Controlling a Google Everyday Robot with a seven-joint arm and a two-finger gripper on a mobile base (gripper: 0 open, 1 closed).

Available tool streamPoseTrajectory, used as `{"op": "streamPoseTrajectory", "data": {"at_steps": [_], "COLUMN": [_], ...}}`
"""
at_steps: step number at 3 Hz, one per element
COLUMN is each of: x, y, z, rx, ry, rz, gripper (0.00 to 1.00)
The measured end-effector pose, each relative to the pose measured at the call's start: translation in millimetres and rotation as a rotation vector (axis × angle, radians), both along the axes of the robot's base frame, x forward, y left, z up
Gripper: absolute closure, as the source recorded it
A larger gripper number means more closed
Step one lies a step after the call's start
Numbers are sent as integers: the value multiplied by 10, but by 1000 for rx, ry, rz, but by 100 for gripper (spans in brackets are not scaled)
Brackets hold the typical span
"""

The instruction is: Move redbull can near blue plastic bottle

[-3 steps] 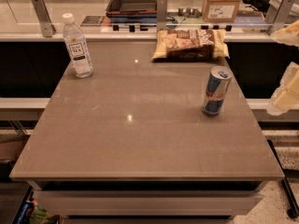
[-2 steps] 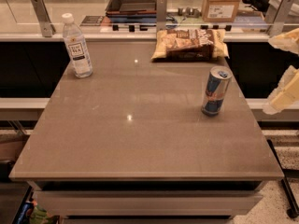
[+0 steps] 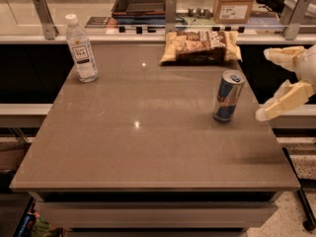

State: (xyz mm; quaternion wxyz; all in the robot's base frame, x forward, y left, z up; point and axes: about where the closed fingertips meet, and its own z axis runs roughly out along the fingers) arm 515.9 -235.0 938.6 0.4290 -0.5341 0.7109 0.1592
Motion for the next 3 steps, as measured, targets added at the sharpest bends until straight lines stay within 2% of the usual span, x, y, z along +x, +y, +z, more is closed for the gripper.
{"op": "streamPoseTrajectory", "data": {"at_steps": [1,2,3], "x": [121,219,299], "y": [176,343,461], "z": [-141,-262,-365], "rx": [136,233,303], "ry": [-46,-71,-64], "rz": [47,82,102], "gripper": [0,0,0]}}
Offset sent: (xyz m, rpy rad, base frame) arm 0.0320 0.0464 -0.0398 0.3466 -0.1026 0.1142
